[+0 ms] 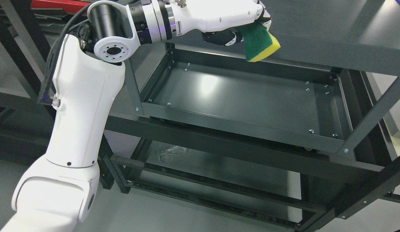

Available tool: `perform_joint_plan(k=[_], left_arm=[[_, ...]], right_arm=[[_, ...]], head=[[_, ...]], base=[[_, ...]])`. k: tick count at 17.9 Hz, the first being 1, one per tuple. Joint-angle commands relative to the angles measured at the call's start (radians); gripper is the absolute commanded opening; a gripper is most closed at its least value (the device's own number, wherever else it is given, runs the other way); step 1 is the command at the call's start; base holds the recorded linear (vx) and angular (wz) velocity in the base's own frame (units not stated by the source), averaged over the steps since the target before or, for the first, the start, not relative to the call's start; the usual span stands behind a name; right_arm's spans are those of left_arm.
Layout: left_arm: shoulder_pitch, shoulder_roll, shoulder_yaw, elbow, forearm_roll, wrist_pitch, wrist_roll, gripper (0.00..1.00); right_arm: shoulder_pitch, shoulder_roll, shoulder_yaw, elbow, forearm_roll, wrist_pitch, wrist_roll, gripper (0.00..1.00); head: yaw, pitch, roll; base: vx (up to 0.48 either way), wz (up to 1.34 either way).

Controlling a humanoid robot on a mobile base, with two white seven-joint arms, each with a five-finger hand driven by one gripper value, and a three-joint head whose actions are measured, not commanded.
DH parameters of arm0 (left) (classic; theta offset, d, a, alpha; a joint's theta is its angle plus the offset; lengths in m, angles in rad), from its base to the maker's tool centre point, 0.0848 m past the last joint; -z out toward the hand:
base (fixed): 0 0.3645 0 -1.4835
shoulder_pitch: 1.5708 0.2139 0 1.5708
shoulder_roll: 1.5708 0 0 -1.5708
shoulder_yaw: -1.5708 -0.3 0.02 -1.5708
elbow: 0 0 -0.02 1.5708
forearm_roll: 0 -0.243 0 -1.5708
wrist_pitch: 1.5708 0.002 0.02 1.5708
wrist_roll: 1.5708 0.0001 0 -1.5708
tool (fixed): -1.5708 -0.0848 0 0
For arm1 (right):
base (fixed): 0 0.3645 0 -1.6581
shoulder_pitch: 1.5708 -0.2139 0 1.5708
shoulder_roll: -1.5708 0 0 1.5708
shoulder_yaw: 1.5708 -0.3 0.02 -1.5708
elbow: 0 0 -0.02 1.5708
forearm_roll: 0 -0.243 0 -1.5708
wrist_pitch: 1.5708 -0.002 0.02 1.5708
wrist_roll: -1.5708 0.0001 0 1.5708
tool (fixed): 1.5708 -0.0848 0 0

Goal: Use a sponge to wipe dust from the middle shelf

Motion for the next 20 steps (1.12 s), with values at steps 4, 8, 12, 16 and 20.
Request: perform_joint_plan(k=[4,8,12,16,20], left_arm=[[-0.022,0.008,-0.174,0.213,0.061,-0.001,0.075,0.08],[-0.062,0.008,-0.184,0.188,0.059,-0.001,0.039,0.08],[-0.099,0.008,-0.048,0.083,0.062,-0.001,-0.196,0.09],[-0.099,0.041,0.025,-0.013,0.088,-0.001,-0.255,0.11],[-0.082,0.276,0.025,-0.072,0.251,-0.001,-0.275,0.12]], right_arm=[[0.001,-0.017,0.000,-0.017,0.000,0.072,0.000,1.00],[0.001,-0.017,0.000,-0.017,0.000,0.074,0.000,1.00],[0.001,-0.017,0.000,-0.017,0.000,0.072,-0.001,1.00],[-0.001,-0.017,0.000,-0.017,0.000,0.072,0.000,1.00],[0.001,-0.017,0.000,-0.017,0.000,0.072,0.000,1.00]], head=[[0.0000,0.000,0.000],[0.0000,0.000,0.000],[0.0000,0.000,0.000],[0.0000,0.000,0.000],[0.0000,0.000,0.000]], base=[[-0.004,-0.07],[0.009,0.05],[0.008,0.02],[0.027,-0.02],[0.006,-0.04]])
